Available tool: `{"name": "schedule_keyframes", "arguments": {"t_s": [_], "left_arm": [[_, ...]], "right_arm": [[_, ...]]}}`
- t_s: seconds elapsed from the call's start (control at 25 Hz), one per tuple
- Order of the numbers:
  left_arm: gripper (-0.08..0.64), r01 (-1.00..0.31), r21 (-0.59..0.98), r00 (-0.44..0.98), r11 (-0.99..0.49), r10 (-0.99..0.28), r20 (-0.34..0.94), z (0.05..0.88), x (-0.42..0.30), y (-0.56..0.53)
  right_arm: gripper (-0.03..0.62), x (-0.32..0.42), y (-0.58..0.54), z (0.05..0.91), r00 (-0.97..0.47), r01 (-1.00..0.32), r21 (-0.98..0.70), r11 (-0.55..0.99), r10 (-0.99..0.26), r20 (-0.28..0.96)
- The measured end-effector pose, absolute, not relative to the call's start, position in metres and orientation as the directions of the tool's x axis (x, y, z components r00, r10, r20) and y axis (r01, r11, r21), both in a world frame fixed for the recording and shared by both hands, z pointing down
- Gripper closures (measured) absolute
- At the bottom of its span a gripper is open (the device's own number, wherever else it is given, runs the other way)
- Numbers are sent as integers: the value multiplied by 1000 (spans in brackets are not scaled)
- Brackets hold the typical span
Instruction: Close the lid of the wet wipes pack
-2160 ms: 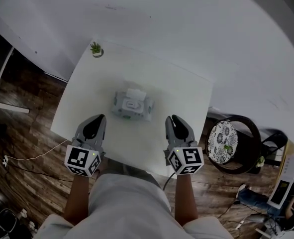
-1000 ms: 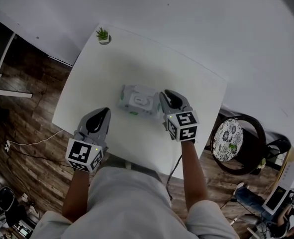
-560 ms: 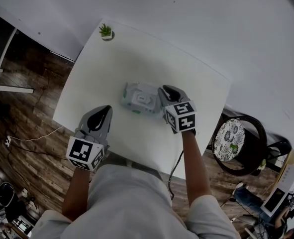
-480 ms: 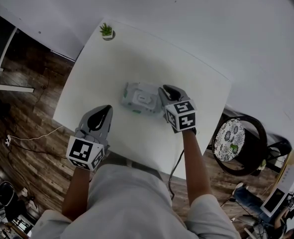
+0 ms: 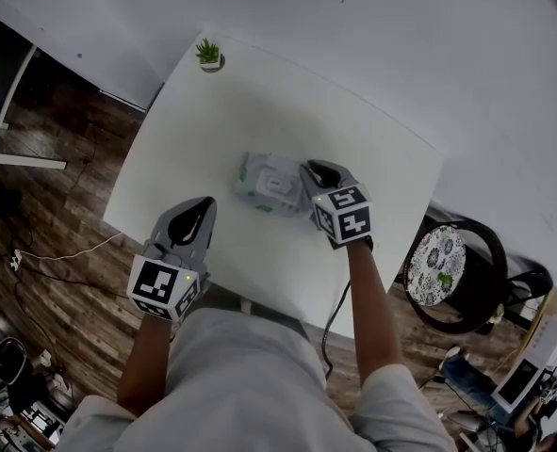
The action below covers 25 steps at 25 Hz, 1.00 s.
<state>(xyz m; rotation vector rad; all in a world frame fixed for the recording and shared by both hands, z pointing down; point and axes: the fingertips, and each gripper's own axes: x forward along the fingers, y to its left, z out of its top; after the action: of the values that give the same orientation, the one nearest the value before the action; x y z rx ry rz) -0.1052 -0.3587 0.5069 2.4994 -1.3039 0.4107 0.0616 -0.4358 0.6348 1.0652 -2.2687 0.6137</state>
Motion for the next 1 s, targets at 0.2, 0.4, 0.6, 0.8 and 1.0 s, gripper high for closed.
{"name": "schedule_keyframes", "arguments": {"t_s": [0.2, 0.4, 0.6, 0.8, 1.0], "left_arm": [[554, -829, 125, 548, -545, -747, 377, 505, -109, -355], [554, -828, 128, 551, -547, -747, 373, 505, -112, -352], [554, -826, 128, 553, -549, -747, 368, 503, -114, -346], [554, -828, 137, 553, -544, -751, 360, 503, -119, -342], [554, -828, 138, 553, -543, -752, 359, 504, -123, -339]], "right_arm": [[538, 57, -429, 631, -537, -784, -156, 601, -530, 656], [538, 48, -416, 630, -553, -743, -131, 656, -492, 672], [531, 39, -397, 628, -572, -687, -113, 718, -439, 693], [509, 33, -380, 637, -583, -639, -117, 761, -378, 719], [505, 15, -361, 645, -621, -581, -183, 793, -286, 730]]}}
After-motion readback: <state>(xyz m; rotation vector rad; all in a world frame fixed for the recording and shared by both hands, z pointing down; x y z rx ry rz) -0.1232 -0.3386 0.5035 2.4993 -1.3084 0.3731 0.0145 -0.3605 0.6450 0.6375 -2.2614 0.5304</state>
